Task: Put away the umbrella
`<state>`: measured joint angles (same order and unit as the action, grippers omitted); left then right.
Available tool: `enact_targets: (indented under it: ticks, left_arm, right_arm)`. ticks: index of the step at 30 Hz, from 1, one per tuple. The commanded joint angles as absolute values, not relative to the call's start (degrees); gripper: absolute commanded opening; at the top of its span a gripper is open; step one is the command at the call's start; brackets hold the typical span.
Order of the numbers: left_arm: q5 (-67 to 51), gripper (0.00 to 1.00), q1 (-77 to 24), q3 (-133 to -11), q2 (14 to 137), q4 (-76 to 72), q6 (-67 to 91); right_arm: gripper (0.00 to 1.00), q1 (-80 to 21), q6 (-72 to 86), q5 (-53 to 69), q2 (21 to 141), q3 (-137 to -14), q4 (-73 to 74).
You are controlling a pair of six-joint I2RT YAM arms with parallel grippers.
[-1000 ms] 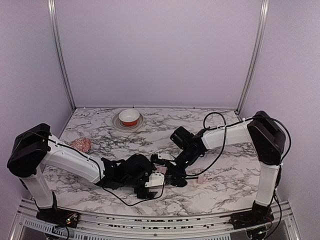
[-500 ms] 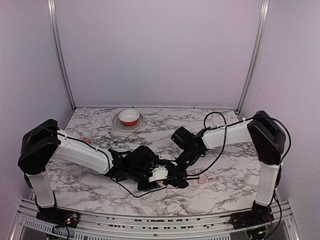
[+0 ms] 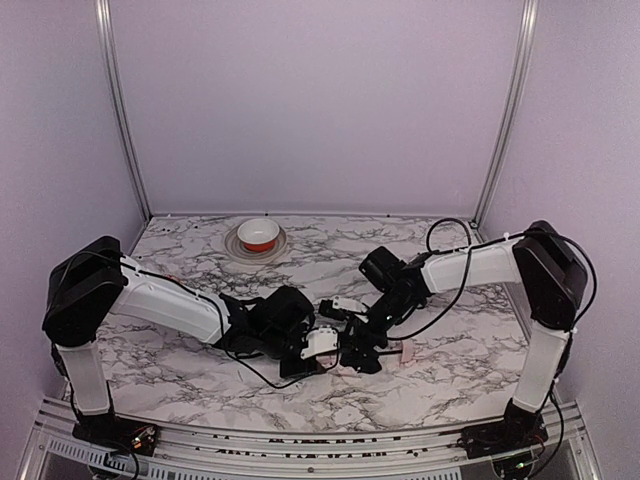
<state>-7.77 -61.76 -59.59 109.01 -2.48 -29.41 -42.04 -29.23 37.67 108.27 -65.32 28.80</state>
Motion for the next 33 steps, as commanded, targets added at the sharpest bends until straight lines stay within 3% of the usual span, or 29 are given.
enact_targets:
  ticks: [1,12,20,26,33]
  left_arm:
    - [-6.4,0.00,-59.7,-56.8,114.5,11.4,-23.0]
    - [11.4,0.00,-57.7,-54.2,110.1,-3.5,-13.6]
    - [15.0,0.00,-56.2,-52.1,102.1,-11.3,-11.2]
    - [20.2,0.00,-56.2,-52.4,91.8,-11.0,-15.8]
    - [18.4,0.00,-56.1,-53.9,85.2,-10.5,-16.5]
  right_arm:
    - [0.81,-39.7,-29.1,36.0,99.5,-65.4,28.0]
    - [0.81,-38.9,-24.5,31.8,88.7,-61.1,25.2]
    - [0.75,-38.8,-15.7,33.5,81.9,-51.6,8.2]
    - [0.75,-38.8,-13.1,34.3,80.1,-52.0,3.0]
    - [0.70,-38.9,-8.6,36.3,82.0,-51.8,-6.3]
